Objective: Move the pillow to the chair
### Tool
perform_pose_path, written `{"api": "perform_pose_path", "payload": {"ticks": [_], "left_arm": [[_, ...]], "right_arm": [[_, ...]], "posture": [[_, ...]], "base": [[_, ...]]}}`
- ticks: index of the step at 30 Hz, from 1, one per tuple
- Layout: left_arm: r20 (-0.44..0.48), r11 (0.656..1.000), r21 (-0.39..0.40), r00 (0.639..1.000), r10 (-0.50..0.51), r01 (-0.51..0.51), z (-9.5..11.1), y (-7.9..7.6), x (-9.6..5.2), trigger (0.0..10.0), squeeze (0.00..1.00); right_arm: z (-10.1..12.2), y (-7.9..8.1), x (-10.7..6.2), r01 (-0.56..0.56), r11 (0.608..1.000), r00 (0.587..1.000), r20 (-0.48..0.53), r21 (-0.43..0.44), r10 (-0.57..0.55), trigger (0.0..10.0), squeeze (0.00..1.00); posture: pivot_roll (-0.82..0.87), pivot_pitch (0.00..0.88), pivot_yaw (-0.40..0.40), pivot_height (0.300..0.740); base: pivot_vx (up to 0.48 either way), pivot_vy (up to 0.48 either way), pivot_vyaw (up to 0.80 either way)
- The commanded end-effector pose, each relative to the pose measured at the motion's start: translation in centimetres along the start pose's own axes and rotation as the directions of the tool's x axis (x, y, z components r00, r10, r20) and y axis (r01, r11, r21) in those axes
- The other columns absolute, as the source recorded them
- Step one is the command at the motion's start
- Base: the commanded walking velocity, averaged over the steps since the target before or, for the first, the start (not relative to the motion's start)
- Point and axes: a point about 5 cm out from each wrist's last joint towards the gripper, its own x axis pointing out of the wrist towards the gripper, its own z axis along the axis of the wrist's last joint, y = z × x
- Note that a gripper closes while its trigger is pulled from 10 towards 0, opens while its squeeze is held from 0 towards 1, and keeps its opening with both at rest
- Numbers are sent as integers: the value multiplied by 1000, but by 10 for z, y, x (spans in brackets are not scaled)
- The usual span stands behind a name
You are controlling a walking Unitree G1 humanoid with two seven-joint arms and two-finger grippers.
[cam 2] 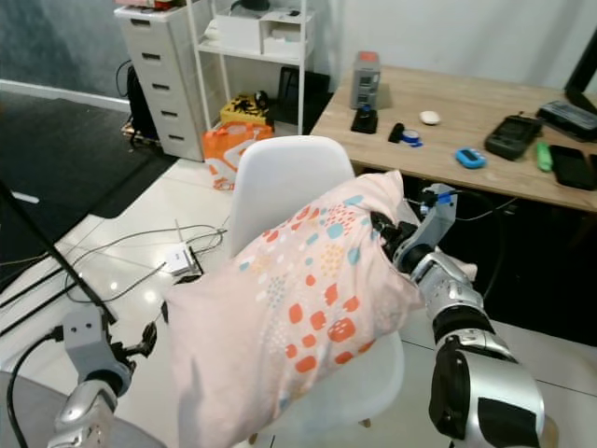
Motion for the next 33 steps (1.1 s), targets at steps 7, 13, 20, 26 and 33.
{"api": "perform_pose_path", "payload": {"ticks": [7, 13, 20, 26, 33], "left_arm": [[-13, 1000, -15, 1000, 12, -12, -2, 0, 0, 10000, 0], [-14, 1000, -13, 1000, 17, -17, -2, 2, 0, 10000, 0], [-15, 1000, -14, 1000, 18, -18, -2, 2, 0, 10000, 0], [-12, 1000, -16, 1000, 17, -17, -2, 1, 0, 10000, 0], [-12, 1000, -17, 1000, 19, -19, -2, 2, 0, 10000, 0]], "right_arm": [[12, -3, -2, 16, 999, 999, 46, -31, -15, 10000, 0], [11, -7, -3, 57, 997, 998, 36, -54, -55, 10000, 0], [5, -9, -4, 90, 992, 996, 2, -88, -90, 10000, 0], [2, -12, -4, 141, 985, 990, -19, -97, -143, 10000, 0], [3, -14, -5, 161, 982, 987, -11, -100, -162, 10000, 0]], "posture": [[-78, 79, -23, 731], [-79, 86, -21, 731], [-80, 88, -21, 731], [-78, 89, -22, 721], [-78, 90, -22, 696]], "base": [[40, 0, 0], [0, 0, 0], [0, 0, 0], [0, 0, 0], [0, 0, 0]]}}
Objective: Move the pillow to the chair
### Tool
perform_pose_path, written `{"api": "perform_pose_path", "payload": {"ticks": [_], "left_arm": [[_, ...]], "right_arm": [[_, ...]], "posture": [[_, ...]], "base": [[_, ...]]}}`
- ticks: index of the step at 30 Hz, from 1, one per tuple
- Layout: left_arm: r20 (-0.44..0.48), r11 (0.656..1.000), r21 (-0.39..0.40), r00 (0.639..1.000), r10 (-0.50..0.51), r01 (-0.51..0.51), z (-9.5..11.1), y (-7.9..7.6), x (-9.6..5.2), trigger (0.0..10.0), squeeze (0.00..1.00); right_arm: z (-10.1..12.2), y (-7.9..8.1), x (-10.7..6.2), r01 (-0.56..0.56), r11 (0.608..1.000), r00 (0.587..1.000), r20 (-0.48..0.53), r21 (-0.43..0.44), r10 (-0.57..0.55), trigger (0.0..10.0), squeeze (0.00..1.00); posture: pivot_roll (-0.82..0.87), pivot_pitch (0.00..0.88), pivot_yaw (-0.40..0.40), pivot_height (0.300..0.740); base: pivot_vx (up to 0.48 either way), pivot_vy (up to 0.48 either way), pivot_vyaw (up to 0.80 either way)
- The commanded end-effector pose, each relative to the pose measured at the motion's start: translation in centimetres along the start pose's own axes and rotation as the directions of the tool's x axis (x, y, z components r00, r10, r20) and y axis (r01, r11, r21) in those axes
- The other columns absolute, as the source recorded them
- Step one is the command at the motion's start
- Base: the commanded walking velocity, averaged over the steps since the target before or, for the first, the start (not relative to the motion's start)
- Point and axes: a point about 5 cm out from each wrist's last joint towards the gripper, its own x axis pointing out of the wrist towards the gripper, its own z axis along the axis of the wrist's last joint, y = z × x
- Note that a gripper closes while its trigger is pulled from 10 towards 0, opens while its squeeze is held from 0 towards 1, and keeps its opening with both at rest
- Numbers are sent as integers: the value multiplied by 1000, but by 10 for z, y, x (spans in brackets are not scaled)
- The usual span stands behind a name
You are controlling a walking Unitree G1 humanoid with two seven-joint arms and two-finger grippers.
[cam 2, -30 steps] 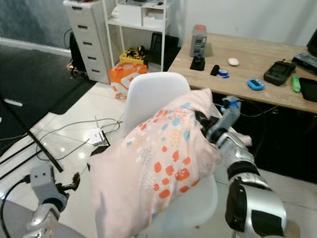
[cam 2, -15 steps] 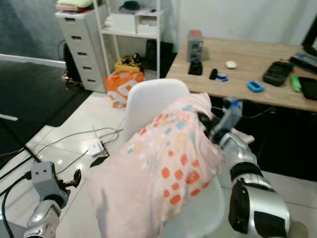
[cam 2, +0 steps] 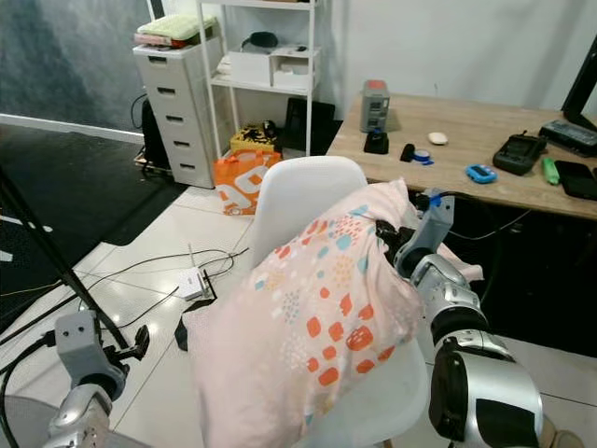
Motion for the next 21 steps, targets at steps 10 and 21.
{"api": "perform_pose_path", "payload": {"ticks": [10, 21], "left_arm": [[-13, 1000, -7, 1000, 2, -2, -2, 1, -1, 10000, 0], [-12, 1000, -10, 1000, -3, 3, -1, 1, 0, 10000, 0]], "right_arm": [[8, 2, 2, 1, 1000, 999, 43, -17, 0, 10000, 0], [-5, -11, -3, 118, 993, 993, -20, -14, -118, 10000, 0]], "posture": [[-77, 93, -21, 666], [-78, 92, -19, 631]], "base": [[0, 0, 0], [0, 0, 0]]}}
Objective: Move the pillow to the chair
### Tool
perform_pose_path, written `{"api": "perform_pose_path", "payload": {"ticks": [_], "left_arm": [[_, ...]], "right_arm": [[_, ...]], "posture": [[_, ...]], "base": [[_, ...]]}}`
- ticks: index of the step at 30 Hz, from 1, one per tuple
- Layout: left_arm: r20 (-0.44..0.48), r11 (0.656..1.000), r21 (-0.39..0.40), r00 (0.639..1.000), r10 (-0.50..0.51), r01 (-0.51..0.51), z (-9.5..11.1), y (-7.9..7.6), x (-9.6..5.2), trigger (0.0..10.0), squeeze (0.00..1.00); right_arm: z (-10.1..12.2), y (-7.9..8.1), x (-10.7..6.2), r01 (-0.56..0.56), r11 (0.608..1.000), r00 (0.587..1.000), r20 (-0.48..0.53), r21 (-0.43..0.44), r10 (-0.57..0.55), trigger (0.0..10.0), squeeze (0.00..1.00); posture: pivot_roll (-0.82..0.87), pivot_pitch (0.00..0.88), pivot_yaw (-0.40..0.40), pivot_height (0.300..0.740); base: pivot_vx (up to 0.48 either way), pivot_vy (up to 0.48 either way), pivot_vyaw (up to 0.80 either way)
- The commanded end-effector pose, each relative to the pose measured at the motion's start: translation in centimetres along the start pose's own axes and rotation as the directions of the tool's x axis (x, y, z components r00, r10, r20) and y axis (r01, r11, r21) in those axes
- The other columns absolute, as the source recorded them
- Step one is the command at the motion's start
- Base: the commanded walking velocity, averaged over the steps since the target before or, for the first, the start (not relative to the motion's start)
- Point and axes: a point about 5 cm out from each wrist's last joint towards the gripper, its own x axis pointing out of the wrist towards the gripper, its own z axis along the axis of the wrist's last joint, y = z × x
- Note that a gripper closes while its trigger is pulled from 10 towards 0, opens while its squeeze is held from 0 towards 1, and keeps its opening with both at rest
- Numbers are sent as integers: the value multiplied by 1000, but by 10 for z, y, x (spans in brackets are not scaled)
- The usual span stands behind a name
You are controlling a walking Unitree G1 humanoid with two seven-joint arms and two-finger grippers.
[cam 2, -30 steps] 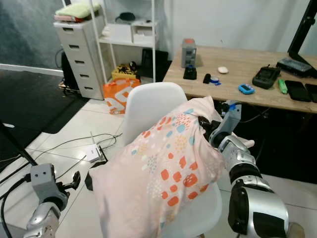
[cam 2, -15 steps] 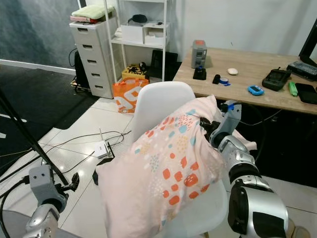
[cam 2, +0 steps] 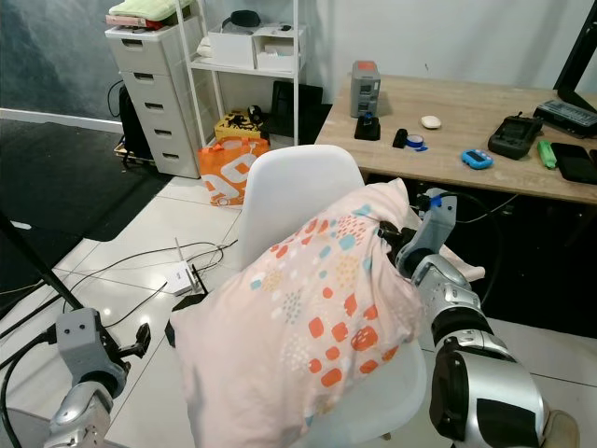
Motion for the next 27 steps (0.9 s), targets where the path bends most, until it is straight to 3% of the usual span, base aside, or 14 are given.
{"api": "perform_pose_path", "payload": {"ticks": [1, 15, 18, 27], "left_arm": [[-21, 1000, -7, 1000, 7, -8, -4, 3, -2, 10000, 0], [-22, 1000, -2, 1000, 2, -2, -4, 2, -1, 10000, 0], [-25, 1000, 0, 1000, 0, 0, -5, 1, -2, 10000, 0], [-26, 1000, 4, 1000, -4, 4, -5, 0, -1, 10000, 0]], "right_arm": [[-7, -5, -2, 40, 999, 999, -29, 7, -40, 10000, 0], [-21, -9, -6, 21, 997, 986, -166, -78, -34, 10000, 0], [-29, -14, -9, 41, 990, 970, -233, -132, -71, 10000, 0], [-44, -26, -17, 108, 980, 933, -323, -168, -158, 10000, 0]], "posture": [[-78, 92, -19, 626], [-80, 83, -20, 591], [-82, 79, -19, 576], [-80, 82, -15, 536]], "base": [[0, 0, 0], [0, 0, 0], [0, 0, 0], [0, 0, 0]]}}
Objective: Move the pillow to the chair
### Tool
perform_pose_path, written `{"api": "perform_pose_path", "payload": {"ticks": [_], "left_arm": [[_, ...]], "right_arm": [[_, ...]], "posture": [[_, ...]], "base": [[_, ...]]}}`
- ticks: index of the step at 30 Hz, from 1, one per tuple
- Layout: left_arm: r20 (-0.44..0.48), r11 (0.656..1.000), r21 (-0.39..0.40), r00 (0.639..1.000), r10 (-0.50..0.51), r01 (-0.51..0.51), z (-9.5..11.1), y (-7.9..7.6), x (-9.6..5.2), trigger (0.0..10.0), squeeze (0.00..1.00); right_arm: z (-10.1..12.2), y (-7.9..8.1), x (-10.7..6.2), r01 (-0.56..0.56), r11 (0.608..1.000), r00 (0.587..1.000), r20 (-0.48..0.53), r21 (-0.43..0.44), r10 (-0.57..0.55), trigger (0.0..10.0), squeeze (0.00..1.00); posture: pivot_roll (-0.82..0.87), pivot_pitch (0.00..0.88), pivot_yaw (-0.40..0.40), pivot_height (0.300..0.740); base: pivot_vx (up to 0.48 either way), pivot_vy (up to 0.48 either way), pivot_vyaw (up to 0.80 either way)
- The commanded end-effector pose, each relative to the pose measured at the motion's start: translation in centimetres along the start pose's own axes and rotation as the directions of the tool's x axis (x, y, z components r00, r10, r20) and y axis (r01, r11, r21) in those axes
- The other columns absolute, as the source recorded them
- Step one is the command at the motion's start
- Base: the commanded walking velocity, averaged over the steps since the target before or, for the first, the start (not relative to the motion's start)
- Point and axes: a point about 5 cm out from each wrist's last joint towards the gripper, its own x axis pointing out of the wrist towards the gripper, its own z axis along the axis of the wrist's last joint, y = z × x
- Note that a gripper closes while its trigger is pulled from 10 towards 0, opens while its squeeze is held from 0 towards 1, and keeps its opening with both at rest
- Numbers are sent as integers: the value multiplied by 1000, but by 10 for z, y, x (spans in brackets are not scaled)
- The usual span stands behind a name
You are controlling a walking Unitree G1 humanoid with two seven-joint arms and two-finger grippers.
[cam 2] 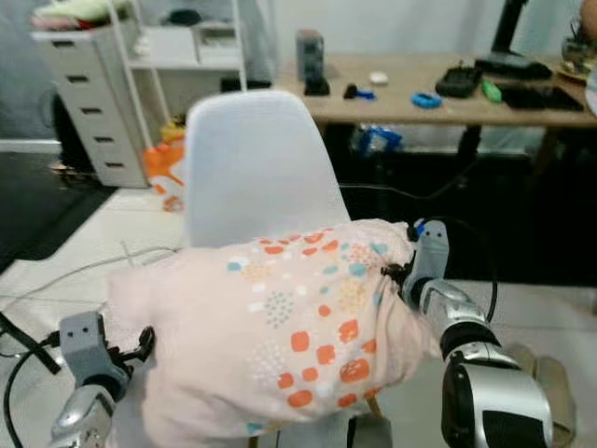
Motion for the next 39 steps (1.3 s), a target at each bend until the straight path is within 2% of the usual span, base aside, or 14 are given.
{"api": "perform_pose_path", "payload": {"ticks": [1, 7, 17, 28, 37, 38, 39], "left_arm": [[-23, 1000, 10, 1000, 8, -8, -4, 4, -2, 10000, 0], [-26, 1000, 11, 1000, 9, -9, -6, 5, -4, 10000, 0], [-26, 1000, 13, 1000, 14, -13, -6, 4, -4, 10000, 0], [-21, 1000, 13, 999, 26, -26, -6, 8, -5, 10000, 0], [-22, 1000, 13, 999, 25, -25, -6, 8, -5, 10000, 0], [-21, 1000, 13, 999, 25, -25, -6, 8, -5, 10000, 0], [-20, 1000, 13, 999, 25, -25, -6, 8, -5, 10000, 0]], "right_arm": [[1, -5, -2, 36, 999, 999, -6, 0, -36, 10000, 0], [8, -9, -3, 40, 999, 999, 31, 24, -40, 10000, 0], [9, -2, -2, -25, 999, 998, 60, 27, 23, 10000, 0], [-17, -6, -2, -2, 999, 1000, 10, 39, 2, 10000, 0], [-16, -6, -2, 9, 1000, 1000, 27, 21, -9, 10000, 0], [-15, -7, -3, 16, 999, 999, 42, 33, -17, 10000, 941], [-13, -8, -3, 15, 999, 998, 54, 44, -18, 10000, 1000]], "posture": [[-80, 88, -12, 526], [-83, 93, -11, 511], [-82, 95, -13, 476], [-78, 101, -16, 441], [-80, 100, -15, 427], [-79, 100, -16, 427], [-78, 100, -16, 427]], "base": [[0, 0, 0], [0, 0, 0], [0, 0, 0], [0, 0, 0], [0, 0, 0], [0, 0, 0], [0, 0, 0]]}}
